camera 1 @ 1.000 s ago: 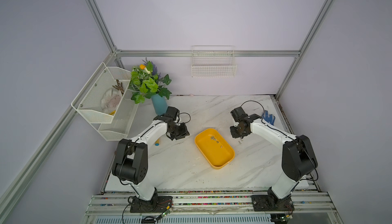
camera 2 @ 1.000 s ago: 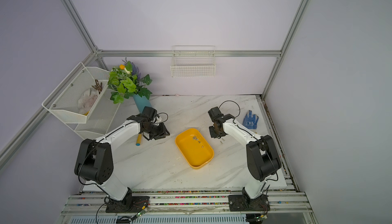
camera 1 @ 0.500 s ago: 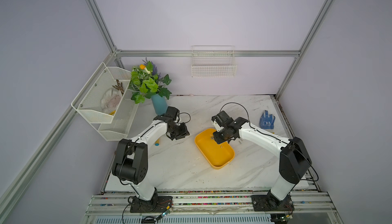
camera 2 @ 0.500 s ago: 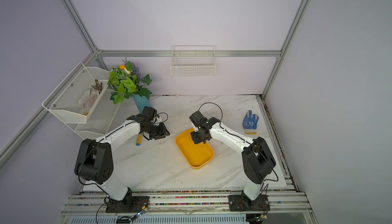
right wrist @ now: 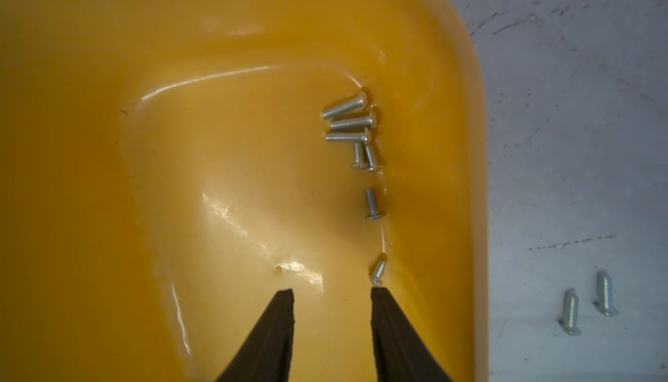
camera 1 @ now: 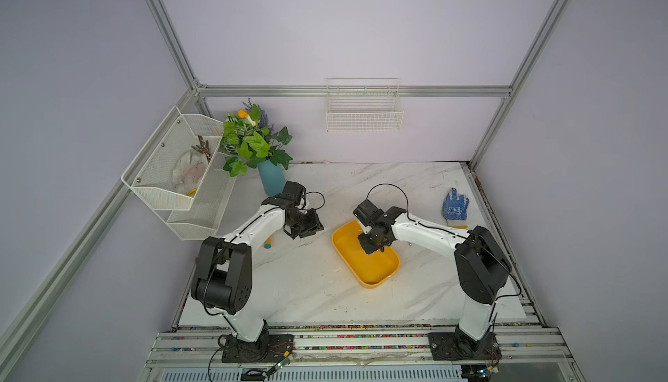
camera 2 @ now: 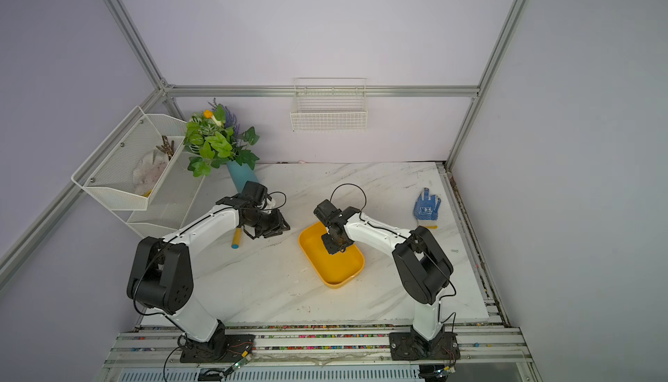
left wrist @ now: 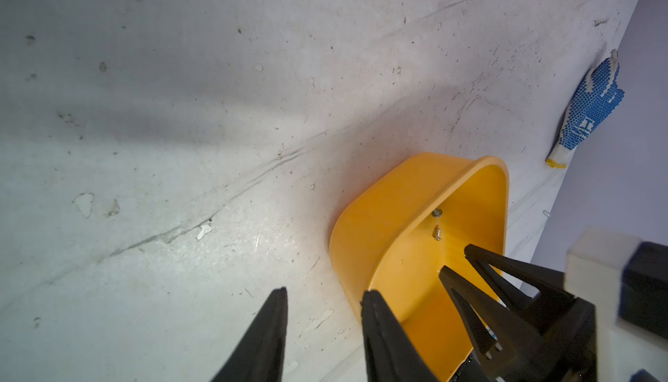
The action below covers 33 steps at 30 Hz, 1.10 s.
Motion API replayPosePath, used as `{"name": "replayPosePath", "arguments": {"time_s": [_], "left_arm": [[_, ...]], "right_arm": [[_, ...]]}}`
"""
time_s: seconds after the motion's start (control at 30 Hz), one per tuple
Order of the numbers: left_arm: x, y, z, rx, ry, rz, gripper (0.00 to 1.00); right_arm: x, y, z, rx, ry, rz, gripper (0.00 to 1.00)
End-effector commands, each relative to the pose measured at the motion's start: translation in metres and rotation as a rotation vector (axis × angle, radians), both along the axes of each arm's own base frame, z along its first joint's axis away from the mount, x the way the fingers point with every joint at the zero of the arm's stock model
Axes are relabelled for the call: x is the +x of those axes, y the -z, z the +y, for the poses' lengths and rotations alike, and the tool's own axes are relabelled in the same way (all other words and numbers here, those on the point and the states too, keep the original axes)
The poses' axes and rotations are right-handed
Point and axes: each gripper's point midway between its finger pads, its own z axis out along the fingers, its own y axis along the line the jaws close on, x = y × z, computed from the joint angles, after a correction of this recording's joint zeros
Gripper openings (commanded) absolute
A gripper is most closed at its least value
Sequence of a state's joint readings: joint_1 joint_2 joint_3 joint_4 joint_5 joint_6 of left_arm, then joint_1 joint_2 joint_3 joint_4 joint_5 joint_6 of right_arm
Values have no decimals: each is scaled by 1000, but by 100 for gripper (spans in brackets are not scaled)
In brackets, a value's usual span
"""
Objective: Take out the screws from the storage box
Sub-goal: Pick up the screw from the storage box.
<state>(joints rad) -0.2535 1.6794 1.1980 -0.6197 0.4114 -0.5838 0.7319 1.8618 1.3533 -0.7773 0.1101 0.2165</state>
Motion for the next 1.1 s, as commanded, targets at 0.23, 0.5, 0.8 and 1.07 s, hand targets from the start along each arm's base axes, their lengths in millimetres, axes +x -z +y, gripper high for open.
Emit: {"name": "replayPosePath", "arguments": {"time_s": [0.23,0.5,0.8,1.07], "left_arm": [[8,-17,-2,-20,5,-44,40],[7,-16,-1,-13,6,-41,40],[7,-17,0,-6,6,-43,40],[8,-18,0,-5,10,-45,40]], "right_arm": [[7,18,-21,-137,79,-69,44],[1,32,-20,-140,76,-37,44],[-2,42,-23,-147,89,-35,43],[-4,50,-21,-136,100,-20,42]]}}
